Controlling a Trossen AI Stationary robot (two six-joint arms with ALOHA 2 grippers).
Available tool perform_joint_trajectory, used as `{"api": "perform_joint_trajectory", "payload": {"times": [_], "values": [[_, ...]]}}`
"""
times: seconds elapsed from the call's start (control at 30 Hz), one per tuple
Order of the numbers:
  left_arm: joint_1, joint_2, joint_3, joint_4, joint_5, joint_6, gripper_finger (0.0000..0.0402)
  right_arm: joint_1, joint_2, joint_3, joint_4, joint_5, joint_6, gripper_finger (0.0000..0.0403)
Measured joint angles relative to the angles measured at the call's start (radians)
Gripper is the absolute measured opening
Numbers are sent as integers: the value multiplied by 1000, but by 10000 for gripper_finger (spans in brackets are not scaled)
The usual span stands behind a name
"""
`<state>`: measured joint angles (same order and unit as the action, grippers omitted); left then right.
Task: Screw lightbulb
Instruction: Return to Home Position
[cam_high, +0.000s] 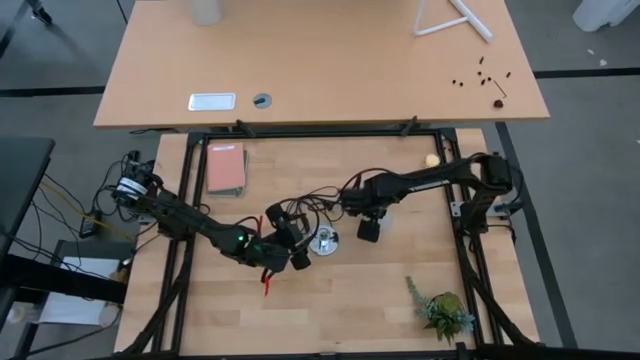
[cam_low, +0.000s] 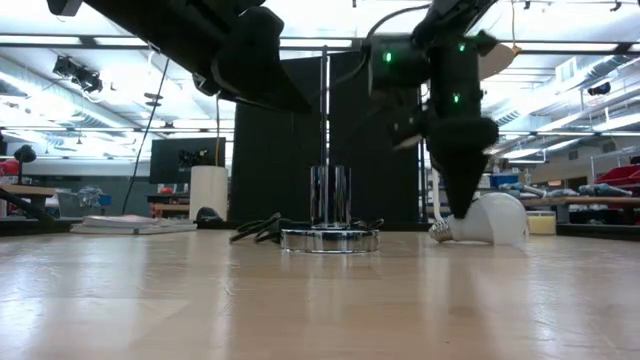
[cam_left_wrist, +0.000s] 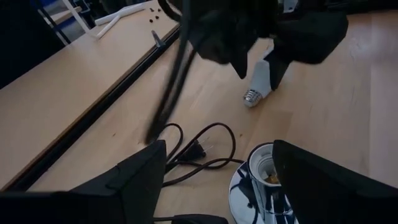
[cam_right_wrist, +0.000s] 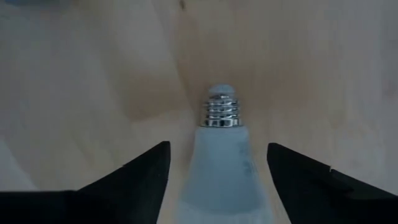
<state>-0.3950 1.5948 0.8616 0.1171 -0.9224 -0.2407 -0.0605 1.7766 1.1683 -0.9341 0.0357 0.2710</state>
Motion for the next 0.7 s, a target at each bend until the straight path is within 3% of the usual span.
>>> {"api": "perform_joint_trajectory", "payload": {"times": [0.4, 0.7], "values": [[-4, 0, 0, 11, -1, 28, 298, 25, -258, -1, 9, 17, 15, 279], [-109, -80, -1, 23, -27, 156, 270, 147, -623, -213, 292, 106, -8, 271]]}}
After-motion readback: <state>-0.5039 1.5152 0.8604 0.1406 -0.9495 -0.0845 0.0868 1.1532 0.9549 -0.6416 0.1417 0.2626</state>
